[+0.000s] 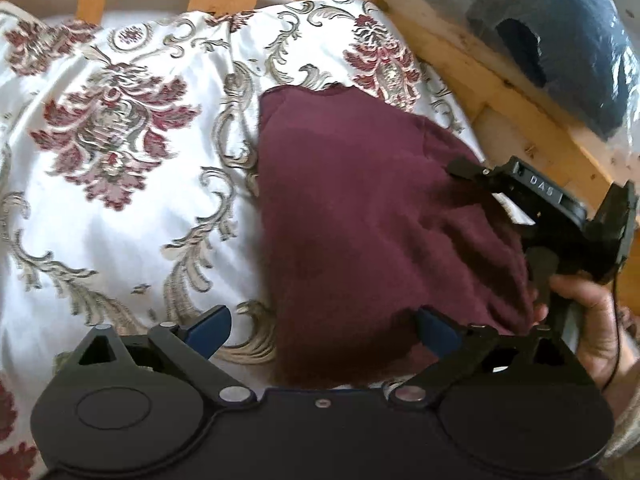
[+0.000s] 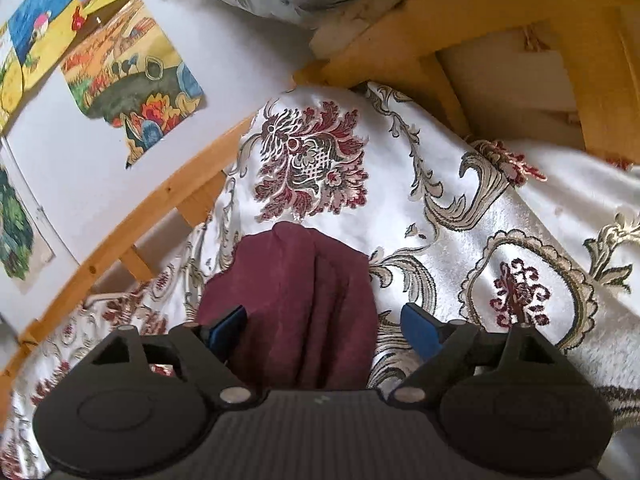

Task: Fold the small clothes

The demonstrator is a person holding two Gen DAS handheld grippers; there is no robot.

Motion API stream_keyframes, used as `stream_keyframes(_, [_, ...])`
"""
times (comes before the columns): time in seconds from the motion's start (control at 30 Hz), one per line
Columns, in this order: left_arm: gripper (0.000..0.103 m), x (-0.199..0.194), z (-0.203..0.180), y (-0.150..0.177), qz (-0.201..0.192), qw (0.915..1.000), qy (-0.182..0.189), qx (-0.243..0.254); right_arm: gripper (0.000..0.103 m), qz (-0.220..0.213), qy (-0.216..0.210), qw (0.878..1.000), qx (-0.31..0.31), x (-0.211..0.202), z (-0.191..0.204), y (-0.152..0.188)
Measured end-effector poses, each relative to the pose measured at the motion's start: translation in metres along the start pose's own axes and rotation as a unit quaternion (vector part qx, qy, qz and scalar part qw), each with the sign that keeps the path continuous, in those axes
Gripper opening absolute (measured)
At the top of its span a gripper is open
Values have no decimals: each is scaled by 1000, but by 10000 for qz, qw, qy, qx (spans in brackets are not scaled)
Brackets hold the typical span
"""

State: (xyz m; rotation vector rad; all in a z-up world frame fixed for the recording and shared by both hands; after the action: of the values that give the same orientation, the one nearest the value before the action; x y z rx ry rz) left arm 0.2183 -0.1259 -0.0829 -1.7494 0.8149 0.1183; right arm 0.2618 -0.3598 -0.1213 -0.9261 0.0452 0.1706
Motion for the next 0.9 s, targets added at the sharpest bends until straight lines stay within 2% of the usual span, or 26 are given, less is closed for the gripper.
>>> stream_keyframes(0.1, [95,7,1,-2,32,9995,232,-194,87,-56,-152,9997,184,1,-1,-3])
stream_keyframes(0.13, [95,10,2,-3,79,9993,263,-272,81,-36,-163,9997,156,3,-1,-3])
stream_keyframes(0.33, [94,22,10,-2,411,9963,398,-635,63,276,-121,9993,207,21,-9,0])
stream_keyframes(0.47, [94,30,12,0,672,9917,535,-953,62,282,-397,9962,716,28,-17,-4])
stream_keyframes(0.57, [94,34,14,2,801,9881,610,-1167,68,374,-637,9921,1016,38,-21,-9])
stream_keyframes(0.7, [92,34,13,4,853,9875,671,-1142,67,380,-724,9897,1176,57,-23,-12])
stream_keyframes(0.8, [90,36,15,4,908,9865,720,-1156,50,471,-465,9910,1167,71,-25,-6])
stream_keyframes(0.9, [86,37,14,4,951,9862,775,-1110,46,534,-416,9920,1069,75,-23,-4])
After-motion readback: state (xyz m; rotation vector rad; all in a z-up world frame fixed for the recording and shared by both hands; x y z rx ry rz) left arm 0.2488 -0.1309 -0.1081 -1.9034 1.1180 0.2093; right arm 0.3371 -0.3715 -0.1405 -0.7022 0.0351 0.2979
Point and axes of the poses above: each gripper's, at about its wrist camera, not at the fingertips, and x roughly the way its jaws point, z to its left, y to its underside, the point moved 6 cm from there along x, roughly the way its jaws point, and after that the axes turned 11 degrees about -z, right-handed, at the moved point
